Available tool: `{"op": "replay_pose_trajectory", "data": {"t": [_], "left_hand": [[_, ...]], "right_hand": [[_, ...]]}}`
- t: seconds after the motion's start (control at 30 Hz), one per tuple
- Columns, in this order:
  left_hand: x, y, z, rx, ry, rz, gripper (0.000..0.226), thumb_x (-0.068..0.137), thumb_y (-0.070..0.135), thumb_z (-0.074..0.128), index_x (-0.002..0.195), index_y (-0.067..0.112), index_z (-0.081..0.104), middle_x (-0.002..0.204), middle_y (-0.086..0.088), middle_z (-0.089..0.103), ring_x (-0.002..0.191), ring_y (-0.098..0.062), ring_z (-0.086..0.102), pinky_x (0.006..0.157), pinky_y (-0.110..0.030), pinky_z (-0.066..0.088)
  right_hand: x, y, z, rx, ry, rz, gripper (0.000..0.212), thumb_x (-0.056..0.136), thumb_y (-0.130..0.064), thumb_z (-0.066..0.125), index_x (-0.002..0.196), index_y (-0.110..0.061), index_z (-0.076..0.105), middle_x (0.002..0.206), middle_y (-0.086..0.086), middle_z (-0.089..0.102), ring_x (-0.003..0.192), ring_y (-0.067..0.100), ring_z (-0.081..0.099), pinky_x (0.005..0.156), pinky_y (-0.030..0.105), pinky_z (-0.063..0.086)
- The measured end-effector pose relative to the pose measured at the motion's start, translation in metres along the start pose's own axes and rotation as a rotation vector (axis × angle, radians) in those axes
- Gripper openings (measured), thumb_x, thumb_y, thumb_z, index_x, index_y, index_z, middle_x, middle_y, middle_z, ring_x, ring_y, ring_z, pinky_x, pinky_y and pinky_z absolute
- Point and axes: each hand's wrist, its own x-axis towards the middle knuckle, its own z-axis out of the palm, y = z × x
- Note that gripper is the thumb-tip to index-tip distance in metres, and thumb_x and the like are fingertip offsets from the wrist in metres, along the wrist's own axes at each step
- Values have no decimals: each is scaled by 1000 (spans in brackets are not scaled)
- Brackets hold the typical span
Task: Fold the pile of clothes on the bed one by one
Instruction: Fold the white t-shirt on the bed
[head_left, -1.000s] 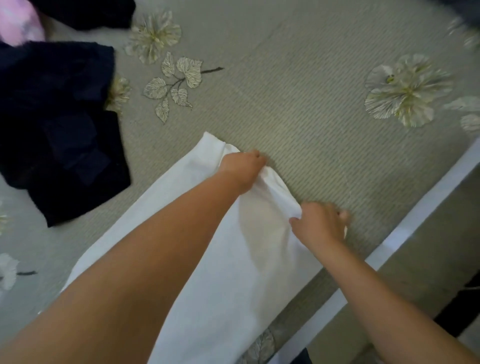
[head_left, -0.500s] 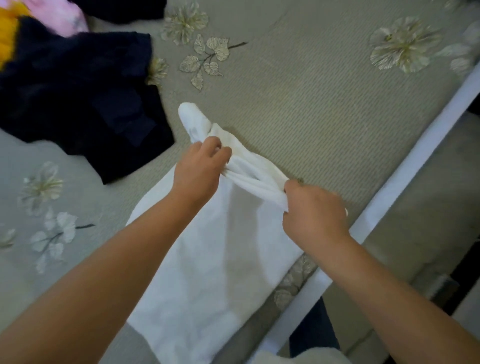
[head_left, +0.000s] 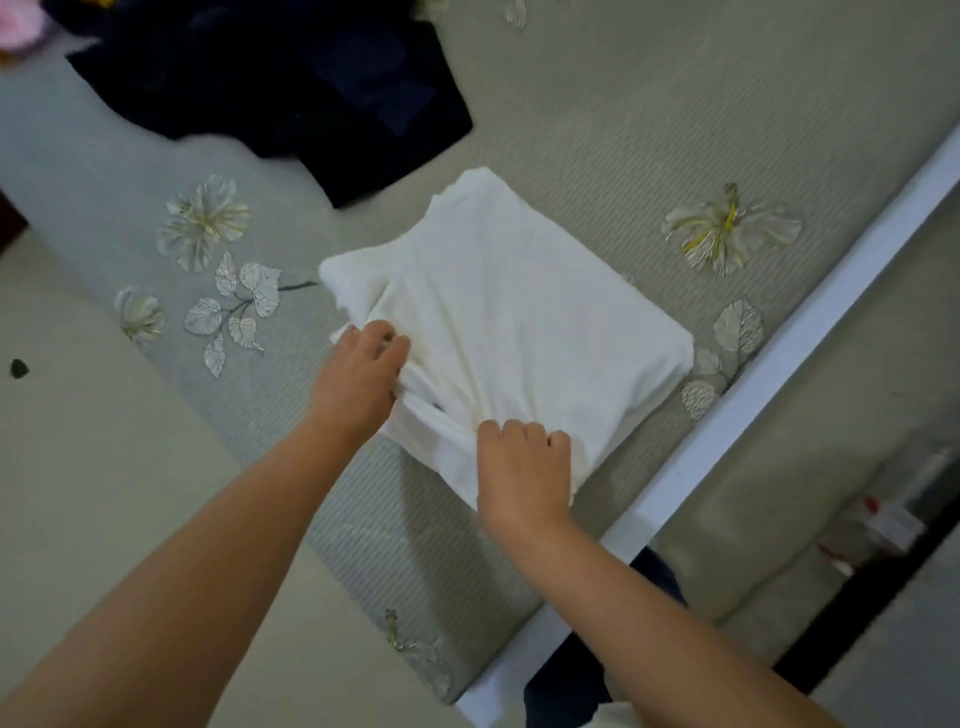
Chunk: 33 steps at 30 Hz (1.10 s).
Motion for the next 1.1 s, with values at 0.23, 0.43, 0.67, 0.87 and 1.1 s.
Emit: {"op": "replay_pose_trajectory", "data": {"t": [0.23,0.43,0.67,0.87,1.1], "left_hand": [[-45,-2,62,164,-378,-238,72,89,22,52,145,20,9,154,-9,-2,140,-32,0,109,-56,10],[-28,-6,56,168,-208,311,103,47,37,88,132,2,41,135,-25,43,123,-46,40,101,-59,26],[-10,-20,64,126,-67,417,42,73,10,46,107,-8,63,111,-26,62,97,-43,62,73,-58,49],[2,-18,63,84,142,337,34,68,8,40,74,2,73,78,-15,72,68,-29,70,61,-49,54],[-3,10,20,-62,409,365,21,70,3,43,66,0,64,58,-13,60,50,-25,59,56,-29,49]], "right_hand": [[-16,-2,62,-84,12,61,73,69,-56,68,125,-12,53,118,7,56,107,23,53,93,35,41],[-5,-5,81,-114,-61,65,107,79,-56,57,133,-16,-26,137,18,-38,125,35,-34,98,58,-20],[6,2,85,-185,145,68,76,39,-24,89,111,-16,67,117,14,63,109,29,60,88,46,48],[13,10,58,-39,413,-126,22,45,-3,48,58,-12,64,63,6,66,56,21,63,60,24,53],[-9,46,-15,-121,590,-199,33,50,5,31,58,-9,59,52,4,51,46,19,49,51,27,34]]}}
